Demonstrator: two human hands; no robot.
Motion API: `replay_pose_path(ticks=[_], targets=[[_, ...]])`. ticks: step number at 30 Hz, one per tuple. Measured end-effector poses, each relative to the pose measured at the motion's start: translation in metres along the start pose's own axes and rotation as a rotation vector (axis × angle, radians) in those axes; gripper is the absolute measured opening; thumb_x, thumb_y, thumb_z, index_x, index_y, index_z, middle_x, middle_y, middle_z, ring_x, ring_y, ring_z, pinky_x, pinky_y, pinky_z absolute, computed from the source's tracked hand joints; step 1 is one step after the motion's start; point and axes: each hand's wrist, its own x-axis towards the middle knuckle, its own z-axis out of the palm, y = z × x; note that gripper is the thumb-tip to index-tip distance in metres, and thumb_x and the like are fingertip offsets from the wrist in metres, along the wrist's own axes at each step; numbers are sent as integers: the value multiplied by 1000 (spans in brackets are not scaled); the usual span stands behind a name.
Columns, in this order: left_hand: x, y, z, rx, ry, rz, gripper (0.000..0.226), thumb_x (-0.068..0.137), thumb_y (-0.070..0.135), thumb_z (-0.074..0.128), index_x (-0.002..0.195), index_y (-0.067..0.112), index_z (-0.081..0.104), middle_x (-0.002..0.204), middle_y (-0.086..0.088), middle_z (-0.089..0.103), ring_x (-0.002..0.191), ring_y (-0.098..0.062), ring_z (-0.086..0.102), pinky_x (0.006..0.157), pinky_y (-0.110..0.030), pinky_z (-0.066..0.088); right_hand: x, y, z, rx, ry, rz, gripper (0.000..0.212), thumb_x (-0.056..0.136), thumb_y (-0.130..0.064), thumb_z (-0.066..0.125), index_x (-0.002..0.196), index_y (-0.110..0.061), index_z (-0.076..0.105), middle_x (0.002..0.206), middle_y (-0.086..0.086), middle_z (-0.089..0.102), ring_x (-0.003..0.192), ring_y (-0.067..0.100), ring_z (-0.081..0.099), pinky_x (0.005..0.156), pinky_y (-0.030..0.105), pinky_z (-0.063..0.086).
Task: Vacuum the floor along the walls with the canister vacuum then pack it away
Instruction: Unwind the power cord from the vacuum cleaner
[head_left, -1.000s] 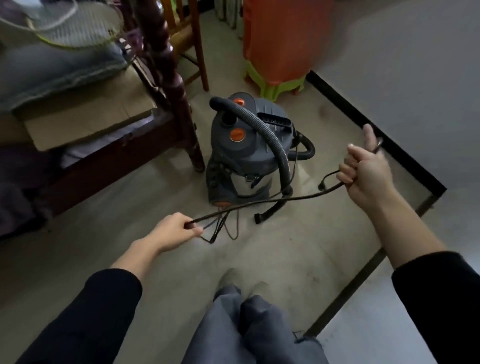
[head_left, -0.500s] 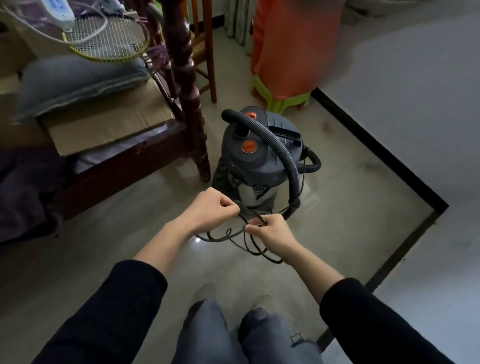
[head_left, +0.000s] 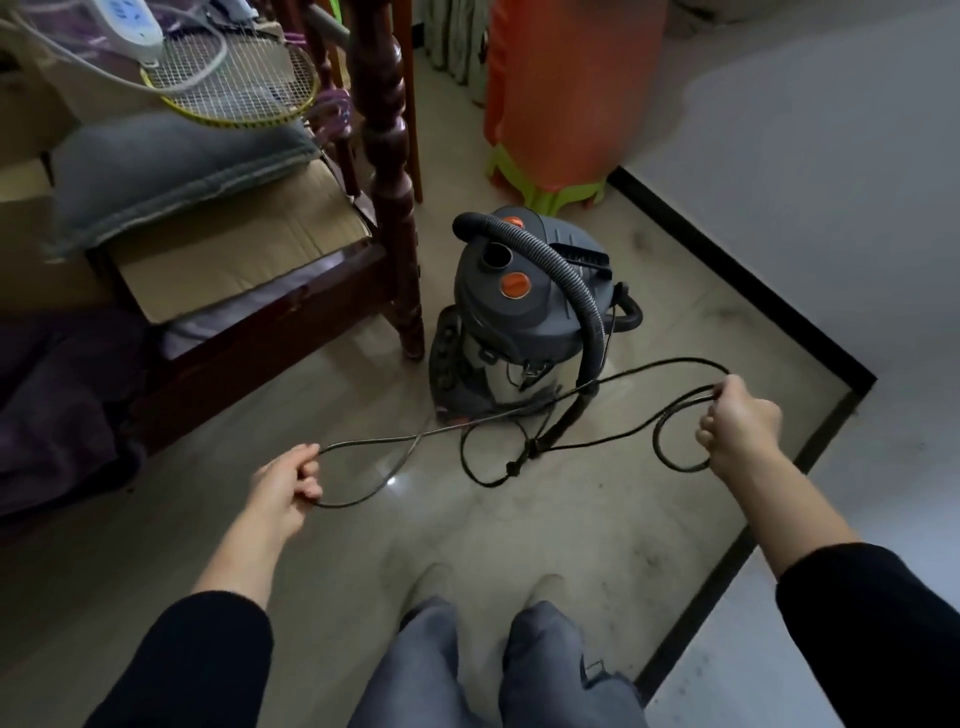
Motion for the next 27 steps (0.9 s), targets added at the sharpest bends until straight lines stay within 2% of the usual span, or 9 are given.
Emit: replay_pose_path(ticks=[3,5,8,13,16,18,20,22,27], targets=[[2,12,-8,641,-29,265,28,81,-8,66,99,12,67,66,-3,62,54,-14,44,52,-24,36,-11,-11,7,148,-38,-68,27,87,-15,44,64,-21,32,52,-1,25,38,11,20,41,22,16],[8,20,-7,773,74,370,23,85,2,69,106,10,68,90,-10,66,71,-23,56,66,-29,44,-22,-17,9,179,-58,-155,31,87,-16,46,60,-22,32,43,-6,25,37,11,20,42,23,18],[18,26,3,570,277,320,17,92,25,65,101,11,66,80,-10,64,74,-25,62,70,-35,49,-38,-31,0,260,37,-287,30,88,-18,45,61,-22,33,40,-8,26,38,11,21,41,21,18],[30,16,14,-69,187,-97,22,101,30,51,90,11,55,71,-2,39,58,-11,38,68,-29,50,-27,-62,-37,384,291,-467,34,89,-22,45,61,-21,27,55,0,24,42,13,23,44,27,17],[39,3,18,40,206,-50,18,96,12,55,78,11,52,61,-1,41,51,-10,35,54,-23,40,-33,-54,-43,261,142,-535,28,86,-26,48,62,-22,36,54,0,28,44,15,25,41,26,19],[37,-3,27,272,214,30,5,90,3,58,85,2,60,60,-6,55,62,-19,47,59,-29,41,-47,-45,-41,185,-7,-583,32,84,-22,49,55,-25,38,47,-4,29,40,13,26,40,21,21],[32,-11,46,543,215,106,31,87,6,63,118,0,60,98,-16,64,94,-30,56,82,-36,44,-62,-42,-44,104,-135,-636,43,84,-16,50,43,-23,40,41,-11,30,36,9,26,40,17,22],[17,-20,77,760,68,191,59,86,11,68,141,9,46,139,-16,51,126,-34,48,102,-40,39,-73,-45,-51,54,-262,-641,46,84,-12,50,41,-23,39,41,-12,31,35,8,25,40,15,22],[-38,-54,187,996,-607,487,97,74,26,83,153,27,27,159,-3,25,145,-23,25,116,-42,28,-93,-66,-77,98,-586,-514,38,79,-10,47,45,-26,42,46,-12,29,37,5,23,38,14,18]])
